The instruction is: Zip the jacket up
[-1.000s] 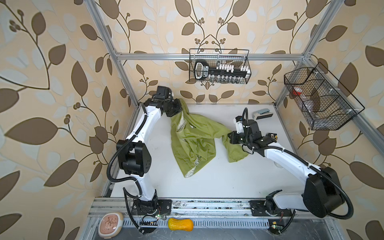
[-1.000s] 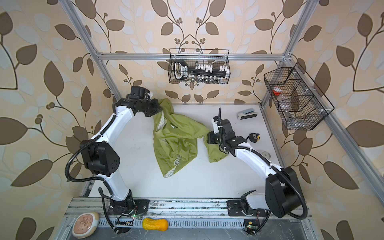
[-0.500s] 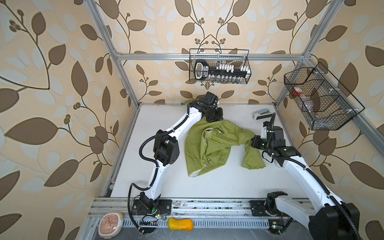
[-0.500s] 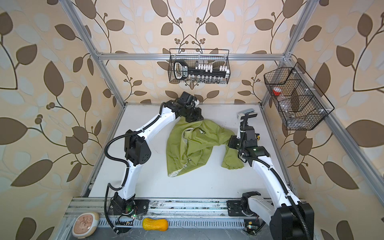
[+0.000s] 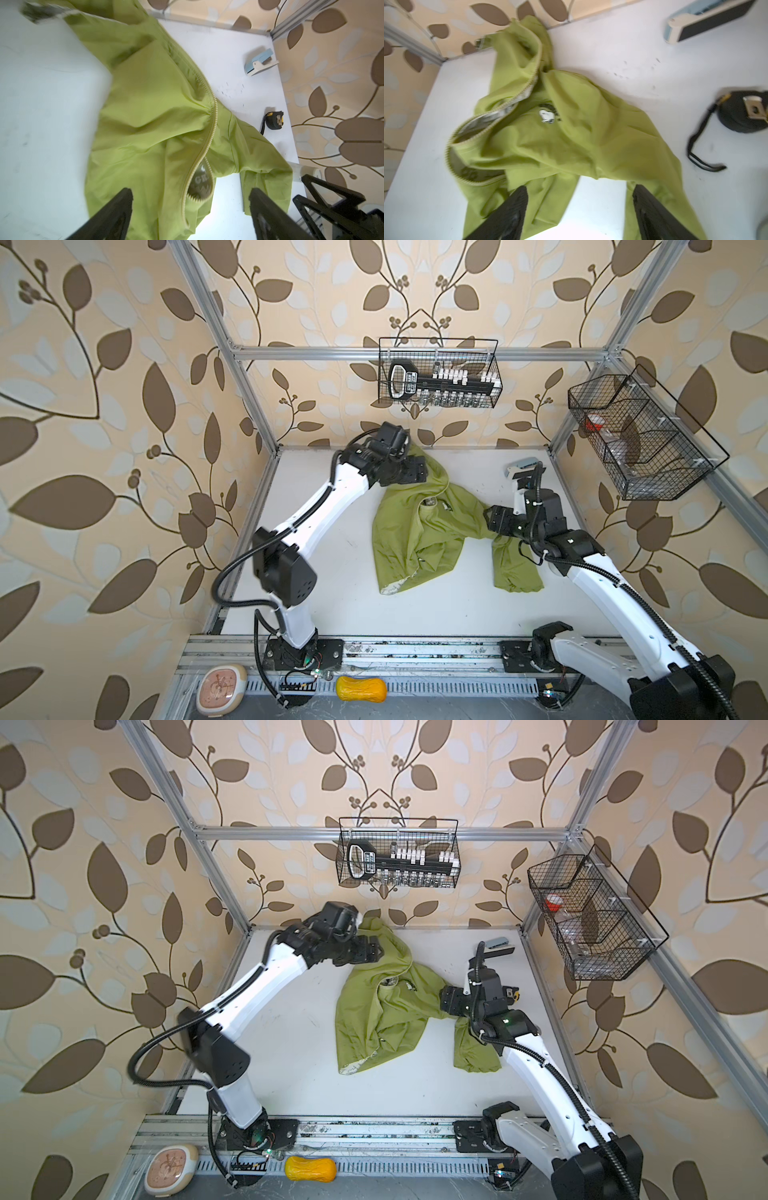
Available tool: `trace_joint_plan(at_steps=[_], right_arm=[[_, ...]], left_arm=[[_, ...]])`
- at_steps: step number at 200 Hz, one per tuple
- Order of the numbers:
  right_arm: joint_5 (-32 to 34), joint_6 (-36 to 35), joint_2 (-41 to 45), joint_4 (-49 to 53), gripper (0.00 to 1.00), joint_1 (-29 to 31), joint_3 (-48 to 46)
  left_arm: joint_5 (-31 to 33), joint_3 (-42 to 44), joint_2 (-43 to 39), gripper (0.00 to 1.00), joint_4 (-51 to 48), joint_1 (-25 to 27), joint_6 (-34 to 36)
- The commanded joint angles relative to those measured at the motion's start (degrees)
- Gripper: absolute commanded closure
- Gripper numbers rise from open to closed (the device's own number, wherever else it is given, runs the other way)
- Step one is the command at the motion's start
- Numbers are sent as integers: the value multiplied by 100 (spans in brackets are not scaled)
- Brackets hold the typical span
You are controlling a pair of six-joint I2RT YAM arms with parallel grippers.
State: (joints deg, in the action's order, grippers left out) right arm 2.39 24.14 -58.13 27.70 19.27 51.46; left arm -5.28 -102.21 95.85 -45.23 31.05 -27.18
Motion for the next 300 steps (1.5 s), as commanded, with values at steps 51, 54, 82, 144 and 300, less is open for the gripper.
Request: trace_joint_plan(at_steps=[51, 54, 82, 144, 300], right_arm=[[59, 76, -1317, -756, 25, 2481, 615], [59, 93, -1390, -788, 25, 2539, 638], [-88, 212, -2109, -1154, 22, 2695, 838], [143, 192, -3561, -1160, 29, 2591, 1666], [-1857, 1227, -4211, -976, 96, 2477, 3936]], left_arm=[[-150, 3679, -1857, 7, 957, -398, -762], [-182, 3821, -1879, 7, 1020, -398, -813], [-495, 4810, -1864, 8, 1774, -390, -1245], [-597, 5323, -1026, 19, 2629, -389, -1273], [-352, 4471, -2602, 82, 699, -2219, -350]])
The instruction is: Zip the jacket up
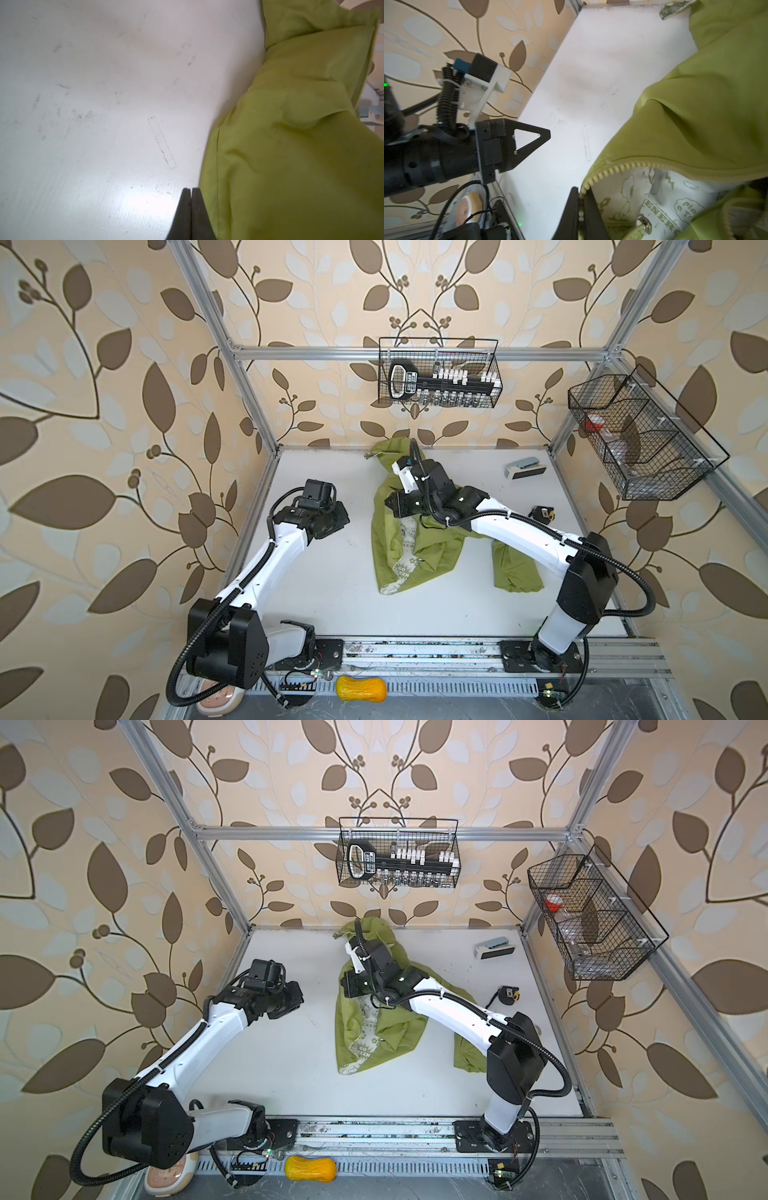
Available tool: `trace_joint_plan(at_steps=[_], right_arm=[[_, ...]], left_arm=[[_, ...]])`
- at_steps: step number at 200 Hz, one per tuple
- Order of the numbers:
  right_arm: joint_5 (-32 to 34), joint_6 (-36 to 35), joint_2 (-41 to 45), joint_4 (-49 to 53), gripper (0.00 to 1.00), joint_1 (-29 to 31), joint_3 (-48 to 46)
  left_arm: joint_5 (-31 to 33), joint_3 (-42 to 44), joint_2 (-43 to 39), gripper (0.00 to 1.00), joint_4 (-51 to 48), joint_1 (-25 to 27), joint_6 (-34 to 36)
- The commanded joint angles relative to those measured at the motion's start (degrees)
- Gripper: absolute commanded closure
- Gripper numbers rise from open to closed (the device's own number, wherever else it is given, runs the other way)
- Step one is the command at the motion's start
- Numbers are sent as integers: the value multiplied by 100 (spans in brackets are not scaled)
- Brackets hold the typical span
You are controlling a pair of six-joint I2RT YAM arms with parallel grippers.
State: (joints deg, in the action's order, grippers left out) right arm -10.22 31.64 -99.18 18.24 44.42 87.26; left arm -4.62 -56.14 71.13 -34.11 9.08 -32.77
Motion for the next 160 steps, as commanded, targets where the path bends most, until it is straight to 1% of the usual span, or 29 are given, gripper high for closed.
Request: trace_joint_plan(at_steps=[1, 7, 16, 31, 40, 61, 68, 73, 90, 108, 119, 136, 150, 160], right_arm=[[-604, 485, -117, -30, 96, -39, 367], [-617, 541, -192, -3, 96, -40, 465], [-542, 576, -336, 130, 96, -48, 633], [-347, 642, -609, 424, 95, -106, 901], [-350, 699, -791, 479, 92, -155, 1006], [-164, 661, -1399, 950, 88, -215, 1561], [-59, 568, -1576, 1144, 85, -219, 1797], [66, 502, -1674, 1282, 80, -224, 1936], [370, 336, -1794, 1544, 59, -270, 2210], [471, 182, -1592, 1595, 42, -354, 2155], [679, 25, -1391, 1649, 34, -379, 2049], [865, -265, -1080, 1786, 30, -406, 1814], [850, -408, -759, 1675, 30, -384, 1339], [837, -468, -529, 1519, 33, -337, 931]], left_arm=[[-461, -127, -141, 80, -395, -26, 210], [-787, -50, -240, 65, -223, -22, 205], [-1063, 160, -478, 50, -5, 3, 186], [-1034, 521, -952, 31, 149, 84, 46], [-1006, 801, -1214, 24, 265, 118, -90], [-935, 1327, -1465, 18, 481, 196, -402], [-853, 1465, -1504, 16, 522, 227, -471], [-775, 1554, -1540, 14, 559, 257, -517], [-501, 1838, -1717, 12, 645, 294, -702], [-296, 1831, -1829, 12, 532, 305, -711], [-238, 1703, -1806, 11, 433, 330, -628], [-237, 1445, -1628, 12, 256, 356, -521], [-182, 1308, -1442, 13, 233, 501, -507], [-71, 1230, -1247, 13, 287, 699, -495]])
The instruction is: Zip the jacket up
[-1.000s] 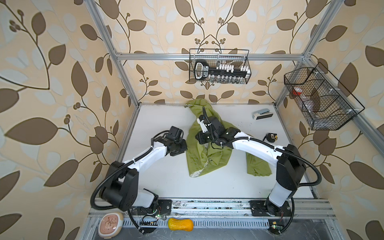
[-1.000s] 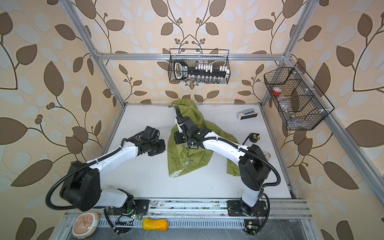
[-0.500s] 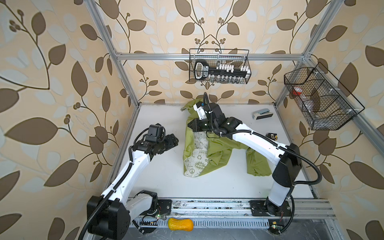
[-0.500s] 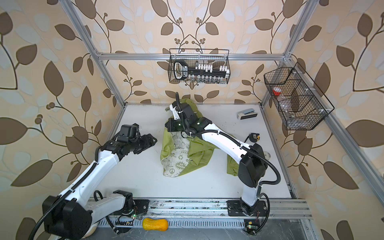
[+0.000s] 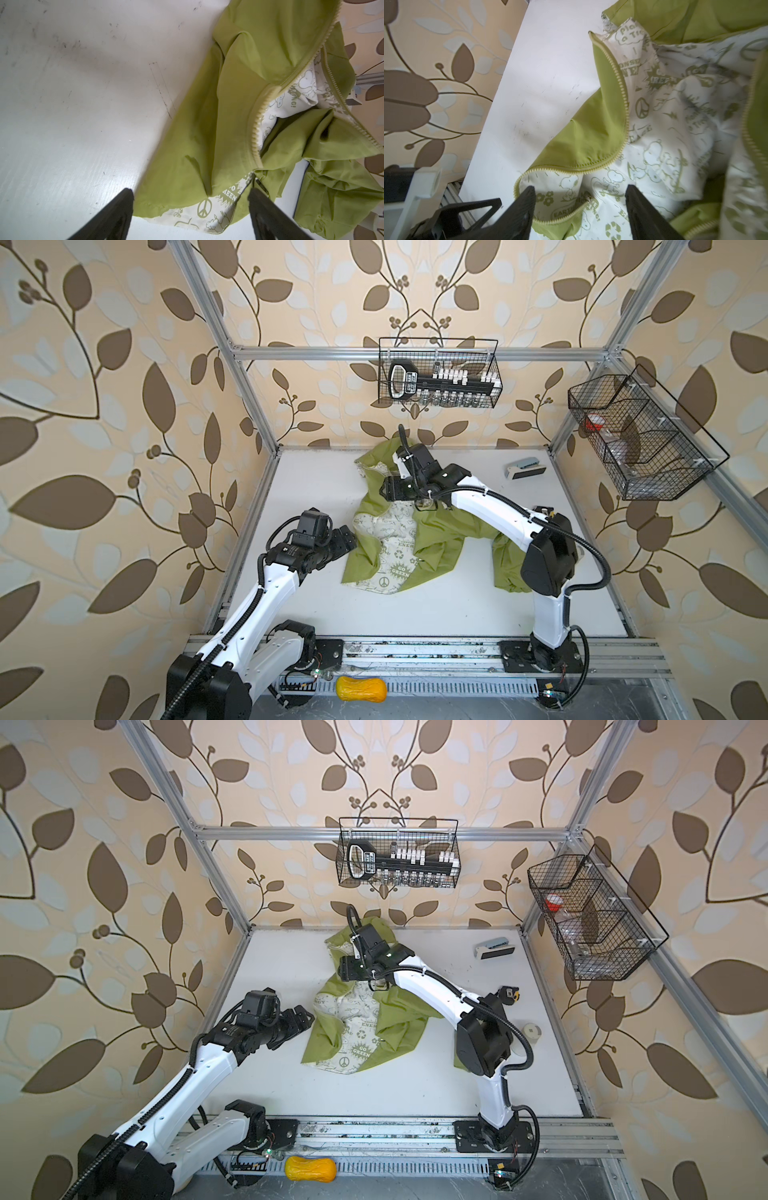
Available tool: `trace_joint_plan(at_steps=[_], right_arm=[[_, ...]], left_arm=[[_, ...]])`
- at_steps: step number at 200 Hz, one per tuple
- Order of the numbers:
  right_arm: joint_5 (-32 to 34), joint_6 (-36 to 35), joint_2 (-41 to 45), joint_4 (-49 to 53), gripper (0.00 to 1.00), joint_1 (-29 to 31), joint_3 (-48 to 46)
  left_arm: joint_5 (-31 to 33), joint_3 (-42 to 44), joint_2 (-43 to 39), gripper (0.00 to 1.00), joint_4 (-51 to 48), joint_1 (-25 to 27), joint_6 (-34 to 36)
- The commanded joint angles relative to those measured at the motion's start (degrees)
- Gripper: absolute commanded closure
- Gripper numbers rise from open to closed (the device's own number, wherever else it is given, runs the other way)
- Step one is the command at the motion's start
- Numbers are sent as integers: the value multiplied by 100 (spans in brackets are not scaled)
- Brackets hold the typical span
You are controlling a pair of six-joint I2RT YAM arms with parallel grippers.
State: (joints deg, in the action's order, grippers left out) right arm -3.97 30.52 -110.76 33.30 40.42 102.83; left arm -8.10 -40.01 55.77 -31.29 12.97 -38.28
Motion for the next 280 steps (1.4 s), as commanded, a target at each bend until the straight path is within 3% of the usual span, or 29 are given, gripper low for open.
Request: trace_joint_plan(at_steps=[1, 31, 61, 71, 96, 120, 140, 161, 192, 220, 280], right_arm=[[212, -360, 641, -6, 33, 67, -664], [226, -333, 1200, -442, 45, 301, -1814], [131, -198, 1635, -1034, 51, 464, -2886], [18, -231, 1821, -1343, 49, 507, -3278], [-150, -750, 2065, -2341, 32, 709, -4082], [-409, -1233, 2021, -3468, 28, 730, -4612], [-897, -1425, 1554, -3874, 30, 610, -4372], [-1494, -1867, 1072, -4094, 33, 637, -4003], [-1420, -2313, 738, -4964, 34, 765, -4064], [-1490, -2536, 339, -4711, 35, 735, -3579], [-2328, -2907, -401, -3911, 37, 636, -2557]], left_arm=[[288, -397, 314, 13, 7, 337, 61], [502, -744, 1314, 15, 198, 950, 97], [750, -1000, 1972, 14, 367, 997, 66], [818, -1111, 2119, 16, 379, 997, 83], [1071, -1521, 2517, 24, 174, 997, 155], [1310, -1813, 2830, 40, -7, 962, 220], [1404, -1918, 2849, 52, -137, 938, 295], [1393, -1830, 2756, 58, -185, 764, 334], [1062, -1660, 2710, 69, -137, 260, 423], [859, -1751, 2838, 76, -175, 42, 584], [641, -1760, 3019, 85, -54, -92, 661]])
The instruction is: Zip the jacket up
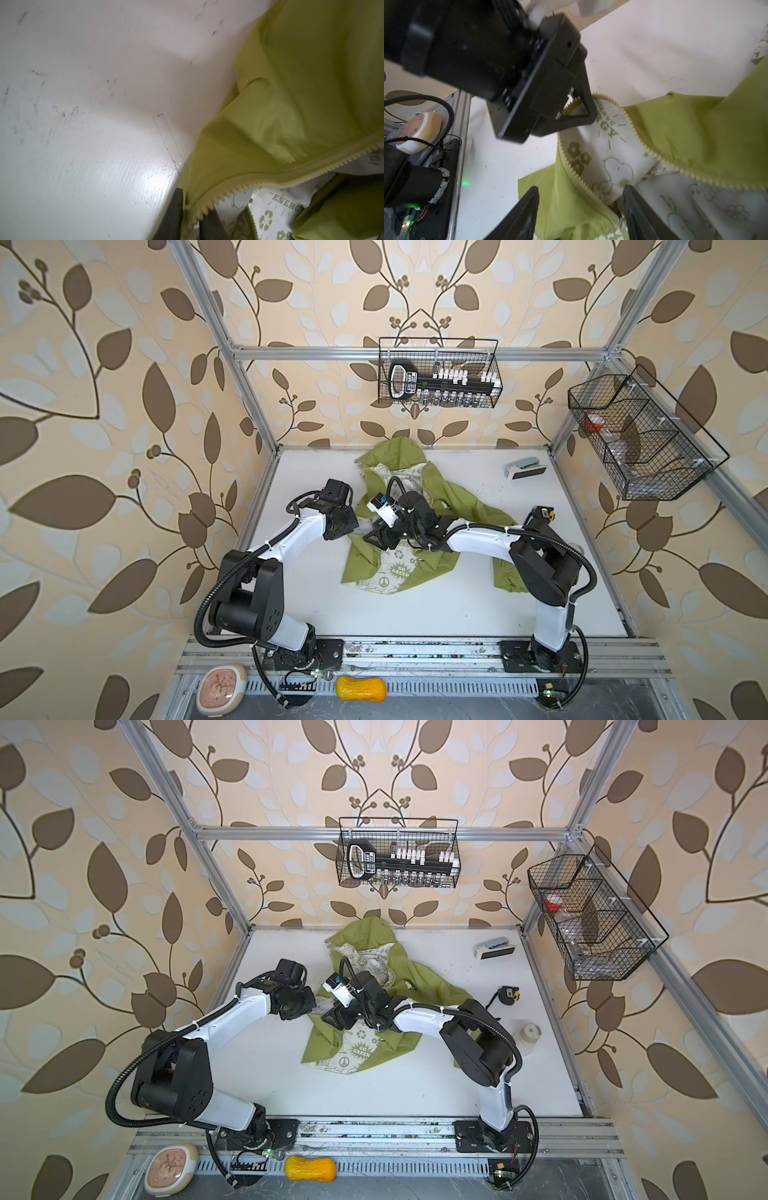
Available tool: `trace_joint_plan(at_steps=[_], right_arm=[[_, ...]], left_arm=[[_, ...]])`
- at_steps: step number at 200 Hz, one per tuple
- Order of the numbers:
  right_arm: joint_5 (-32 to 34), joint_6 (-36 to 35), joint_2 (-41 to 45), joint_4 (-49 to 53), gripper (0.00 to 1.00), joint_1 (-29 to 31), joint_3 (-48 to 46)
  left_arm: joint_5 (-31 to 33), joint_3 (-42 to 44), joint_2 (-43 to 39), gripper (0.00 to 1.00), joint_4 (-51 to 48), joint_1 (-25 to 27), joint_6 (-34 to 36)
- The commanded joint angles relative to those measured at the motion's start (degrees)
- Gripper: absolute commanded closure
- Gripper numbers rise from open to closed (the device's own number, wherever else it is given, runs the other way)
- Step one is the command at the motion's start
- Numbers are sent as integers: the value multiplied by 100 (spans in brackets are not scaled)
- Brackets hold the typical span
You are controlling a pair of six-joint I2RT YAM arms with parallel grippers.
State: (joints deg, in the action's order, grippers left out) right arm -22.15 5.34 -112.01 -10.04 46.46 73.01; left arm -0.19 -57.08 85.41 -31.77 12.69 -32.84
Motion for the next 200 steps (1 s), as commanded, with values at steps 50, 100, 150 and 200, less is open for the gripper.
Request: trace_joint_plan(at_steps=[50, 100, 150, 200], right_arm=[[-630, -407, -516, 539, 39, 117, 583], [-885, -394, -887, 774, 39, 118, 846], [-1119, -185, -863, 773, 45, 6, 738], [-1352, -179, -104, 1045, 67, 194, 251]], left_arm=[[-183, -92, 38, 100, 66, -144, 63], [-244, -163, -24, 100, 40, -168, 7], [-253, -321, -105, 100, -79, -177, 30], [-279, -691, -148, 100, -323, -179, 151]])
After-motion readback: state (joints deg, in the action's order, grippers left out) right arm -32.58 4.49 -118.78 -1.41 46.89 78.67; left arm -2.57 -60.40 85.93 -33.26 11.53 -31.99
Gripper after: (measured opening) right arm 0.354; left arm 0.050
